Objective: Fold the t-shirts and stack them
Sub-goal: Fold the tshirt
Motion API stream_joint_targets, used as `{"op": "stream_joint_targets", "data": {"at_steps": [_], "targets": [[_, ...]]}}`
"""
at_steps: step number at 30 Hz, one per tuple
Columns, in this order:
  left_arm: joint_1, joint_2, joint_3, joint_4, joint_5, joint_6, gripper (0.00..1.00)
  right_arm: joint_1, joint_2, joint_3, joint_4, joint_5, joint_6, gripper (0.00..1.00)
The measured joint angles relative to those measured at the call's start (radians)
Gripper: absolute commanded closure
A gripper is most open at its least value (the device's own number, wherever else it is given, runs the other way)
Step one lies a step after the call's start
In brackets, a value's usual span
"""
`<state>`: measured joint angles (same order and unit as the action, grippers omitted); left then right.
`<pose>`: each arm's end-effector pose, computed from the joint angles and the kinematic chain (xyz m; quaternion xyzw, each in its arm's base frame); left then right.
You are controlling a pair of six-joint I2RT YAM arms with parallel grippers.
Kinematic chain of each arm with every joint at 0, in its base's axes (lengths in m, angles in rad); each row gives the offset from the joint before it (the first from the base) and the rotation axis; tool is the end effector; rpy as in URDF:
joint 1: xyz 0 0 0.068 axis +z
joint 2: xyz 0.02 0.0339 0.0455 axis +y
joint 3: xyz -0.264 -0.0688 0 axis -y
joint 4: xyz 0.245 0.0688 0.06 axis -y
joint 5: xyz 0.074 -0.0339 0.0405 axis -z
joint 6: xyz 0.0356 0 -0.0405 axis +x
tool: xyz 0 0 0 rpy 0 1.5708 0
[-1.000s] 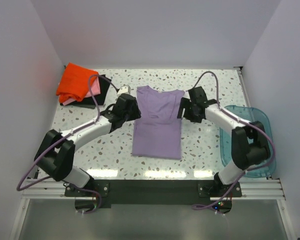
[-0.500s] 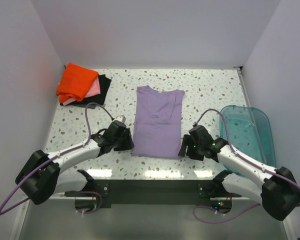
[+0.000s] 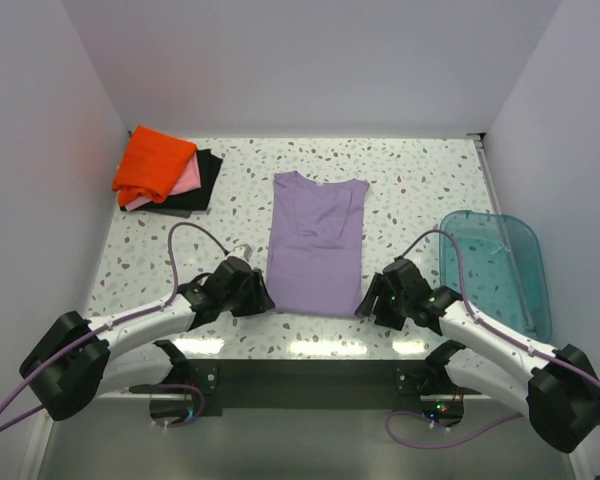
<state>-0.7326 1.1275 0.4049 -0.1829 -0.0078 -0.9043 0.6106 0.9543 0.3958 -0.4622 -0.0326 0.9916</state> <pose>0.1473 -0.1321 0.1487 -0.0823 0.9416 -0.2359 0.2258 0.1339 0.0951 0.1565 0.1779 0.9457 0.2059 0.1777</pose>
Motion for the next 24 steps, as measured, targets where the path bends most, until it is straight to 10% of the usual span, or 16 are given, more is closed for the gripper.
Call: {"op": "stream_joint_targets", "data": {"at_steps": [16,24], "targets": [[-0.001,0.014,-0.059,0.133,0.034,-0.049,0.66,0.0,-0.012,-0.115,0.22,-0.061,0.164,0.67],[-0.002,0.035,-0.072,0.167,0.053,-0.043,1.0,0.0,0.014,-0.127,0.249,-0.063,0.157,1.0]]}}
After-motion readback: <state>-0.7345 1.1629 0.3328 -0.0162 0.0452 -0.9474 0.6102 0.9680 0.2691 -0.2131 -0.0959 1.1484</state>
